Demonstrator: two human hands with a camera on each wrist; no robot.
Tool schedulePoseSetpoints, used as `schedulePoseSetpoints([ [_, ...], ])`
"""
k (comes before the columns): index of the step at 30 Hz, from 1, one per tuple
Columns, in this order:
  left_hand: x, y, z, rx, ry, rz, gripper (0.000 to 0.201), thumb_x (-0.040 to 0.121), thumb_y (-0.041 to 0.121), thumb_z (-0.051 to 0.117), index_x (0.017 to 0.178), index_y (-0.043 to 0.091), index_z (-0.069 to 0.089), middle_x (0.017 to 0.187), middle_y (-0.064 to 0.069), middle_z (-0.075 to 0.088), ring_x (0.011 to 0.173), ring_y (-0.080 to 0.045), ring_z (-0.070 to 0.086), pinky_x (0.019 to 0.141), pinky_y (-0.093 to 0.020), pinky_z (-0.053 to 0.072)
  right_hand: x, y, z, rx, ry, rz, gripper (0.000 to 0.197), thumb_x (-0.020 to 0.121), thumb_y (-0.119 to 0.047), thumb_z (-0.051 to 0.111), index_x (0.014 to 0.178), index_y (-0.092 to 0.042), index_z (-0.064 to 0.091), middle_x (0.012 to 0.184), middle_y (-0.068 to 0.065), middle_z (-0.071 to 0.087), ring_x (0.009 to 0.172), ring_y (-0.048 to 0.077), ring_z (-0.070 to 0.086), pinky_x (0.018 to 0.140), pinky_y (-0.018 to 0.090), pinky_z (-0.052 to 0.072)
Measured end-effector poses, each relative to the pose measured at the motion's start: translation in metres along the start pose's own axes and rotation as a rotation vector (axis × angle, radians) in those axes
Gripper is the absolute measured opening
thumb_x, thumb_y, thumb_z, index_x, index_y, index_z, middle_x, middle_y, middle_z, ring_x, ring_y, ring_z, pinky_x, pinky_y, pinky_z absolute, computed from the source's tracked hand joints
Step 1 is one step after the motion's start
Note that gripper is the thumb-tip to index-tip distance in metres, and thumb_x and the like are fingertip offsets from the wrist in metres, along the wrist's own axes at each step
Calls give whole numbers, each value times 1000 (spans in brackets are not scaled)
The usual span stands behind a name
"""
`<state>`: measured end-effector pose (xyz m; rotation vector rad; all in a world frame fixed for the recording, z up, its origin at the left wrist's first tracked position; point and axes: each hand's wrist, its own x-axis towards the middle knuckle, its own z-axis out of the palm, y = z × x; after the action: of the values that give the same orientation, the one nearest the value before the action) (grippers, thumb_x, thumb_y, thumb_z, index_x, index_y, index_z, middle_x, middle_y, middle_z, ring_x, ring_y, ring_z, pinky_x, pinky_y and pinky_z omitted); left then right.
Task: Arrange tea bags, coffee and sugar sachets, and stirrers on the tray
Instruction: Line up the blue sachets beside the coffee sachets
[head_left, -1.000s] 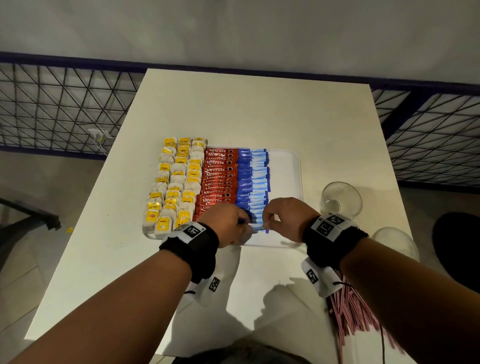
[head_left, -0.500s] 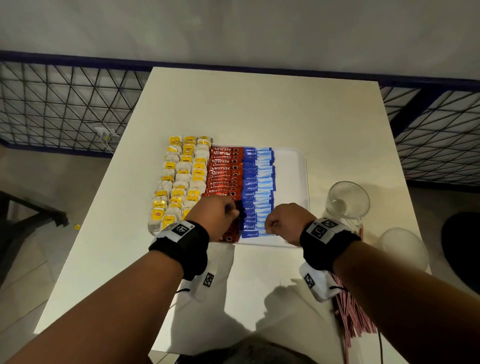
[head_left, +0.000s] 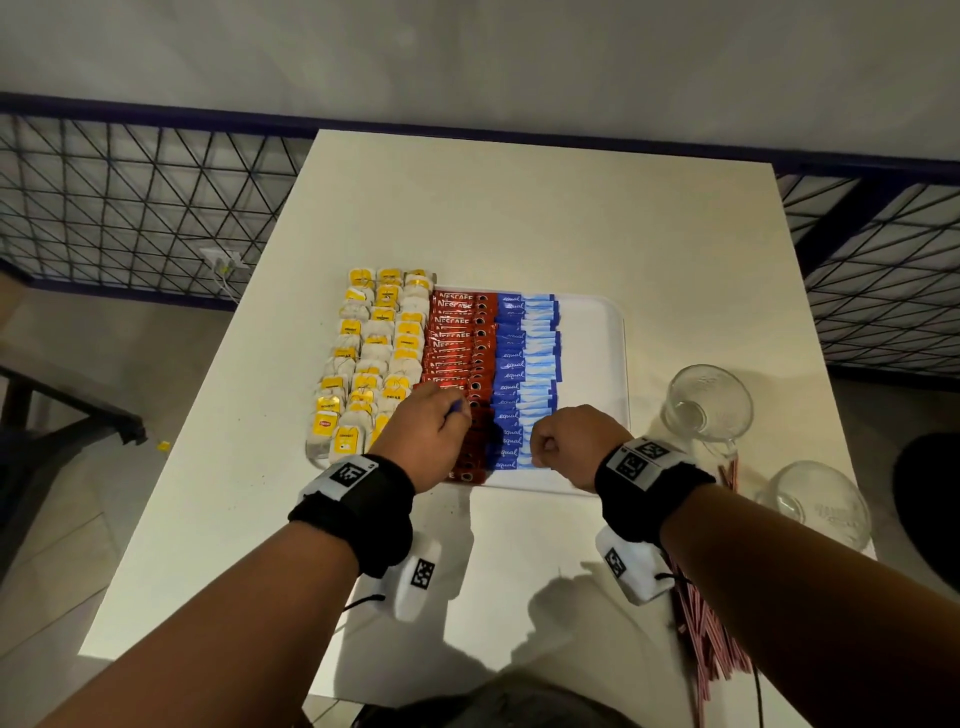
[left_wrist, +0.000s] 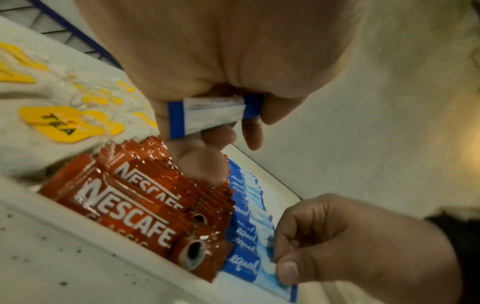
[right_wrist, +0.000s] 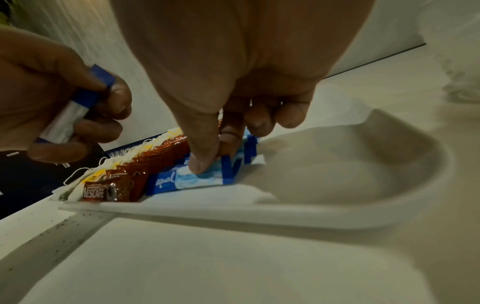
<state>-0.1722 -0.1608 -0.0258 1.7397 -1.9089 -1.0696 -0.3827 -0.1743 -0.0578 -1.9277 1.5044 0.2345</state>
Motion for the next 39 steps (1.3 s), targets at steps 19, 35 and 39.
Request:
schedulePoseSetpoints([
  [19,-5,7,29,-246,16,-198,17,85,14,71,79,28,65,79,8,65,75,-13,59,66,-21,47,-28,1,-17,260,186,-73,8,90,-24,61,89,-26,69,87,-10,64,81,11,57,80,27,47],
  [35,3,35,26,-698,64,-164,9,84,8,72,87,14,66,82,-10,70,74,-17,65,75,-31,56,-26,-16,-37,653,278,-104,10,88,-32,66,98,-30,64,93,-13,67,78,10,59,73,21,46],
  [39,0,33,27,-905,41,-293,6,88,2,65,90,7,64,75,-7,68,73,-22,64,66,-33,54,-26,-15,-36,559,278,-97,4,88,-26,67,85,-30,66,80,-11,65,73,4,57,71,20,44],
])
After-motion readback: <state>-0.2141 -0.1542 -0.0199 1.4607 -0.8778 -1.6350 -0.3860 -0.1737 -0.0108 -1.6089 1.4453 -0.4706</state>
